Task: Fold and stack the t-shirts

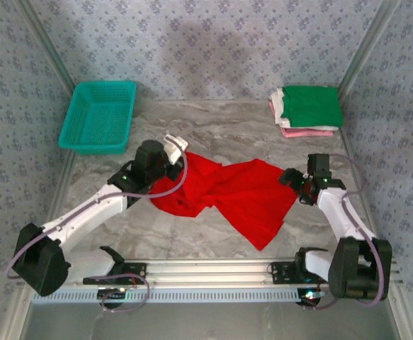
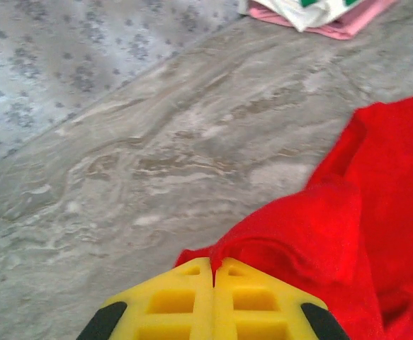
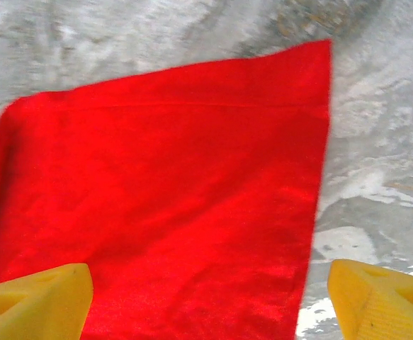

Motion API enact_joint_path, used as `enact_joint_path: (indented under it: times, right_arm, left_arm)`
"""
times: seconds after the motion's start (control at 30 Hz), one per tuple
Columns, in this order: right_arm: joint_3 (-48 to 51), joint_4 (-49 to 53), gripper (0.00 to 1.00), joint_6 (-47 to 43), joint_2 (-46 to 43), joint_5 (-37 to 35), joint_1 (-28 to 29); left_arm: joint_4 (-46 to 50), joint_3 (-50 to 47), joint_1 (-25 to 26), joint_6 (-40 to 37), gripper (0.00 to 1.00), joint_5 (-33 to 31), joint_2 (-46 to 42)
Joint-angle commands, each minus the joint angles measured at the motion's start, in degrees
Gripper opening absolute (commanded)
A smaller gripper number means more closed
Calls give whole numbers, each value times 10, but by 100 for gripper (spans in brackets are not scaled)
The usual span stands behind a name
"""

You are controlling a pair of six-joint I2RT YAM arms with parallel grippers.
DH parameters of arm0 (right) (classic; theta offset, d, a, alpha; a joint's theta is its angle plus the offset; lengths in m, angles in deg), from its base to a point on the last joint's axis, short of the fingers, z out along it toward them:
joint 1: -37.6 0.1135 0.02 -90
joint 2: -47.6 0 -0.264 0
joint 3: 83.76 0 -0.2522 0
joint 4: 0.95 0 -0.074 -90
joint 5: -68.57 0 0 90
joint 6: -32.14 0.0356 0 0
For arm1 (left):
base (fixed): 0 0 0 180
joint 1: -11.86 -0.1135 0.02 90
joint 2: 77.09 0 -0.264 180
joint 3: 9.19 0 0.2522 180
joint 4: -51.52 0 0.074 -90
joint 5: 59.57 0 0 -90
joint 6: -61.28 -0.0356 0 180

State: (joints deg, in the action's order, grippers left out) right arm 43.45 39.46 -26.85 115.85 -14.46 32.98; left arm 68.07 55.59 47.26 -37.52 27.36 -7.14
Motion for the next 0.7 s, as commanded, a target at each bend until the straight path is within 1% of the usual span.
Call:
enact_joint_path:
  times: [0.0,0.03,0.13,0.23,0.27,0.43,0.5,0.6,0.67]
  right_arm:
    - [-38,-1,88,-23,50,15,-34]
    - [-47,-10,88,-32,70,20,-42]
    - [-72,-26,86,-40,120,-6,-48]
    - [-100,-29,83,-42,173,-3,-51]
    - [-110,-23,81,-41,189,6,-52]
    - [-123,-63,76,-35,231,-6,-63]
    - [-145,-55,75,-35,263,1,-65]
    - [-156,-69,67,-30,291,7,-67]
    - [-159,-85,49,-29,306,14,-67]
  left_arm:
    - [-14,52,-34,-16,0,5,16]
    - [-16,58,-44,-17,0,8,20]
    - [-29,62,-63,-23,0,14,25]
    - [-32,65,-79,-22,0,18,27]
    - [-33,65,-84,-20,0,16,27]
    - [-52,51,-110,-1,0,14,11]
    - [-61,43,-121,-1,0,19,6]
    - [-58,45,-136,6,0,30,6]
    - [-56,46,-141,4,0,27,5]
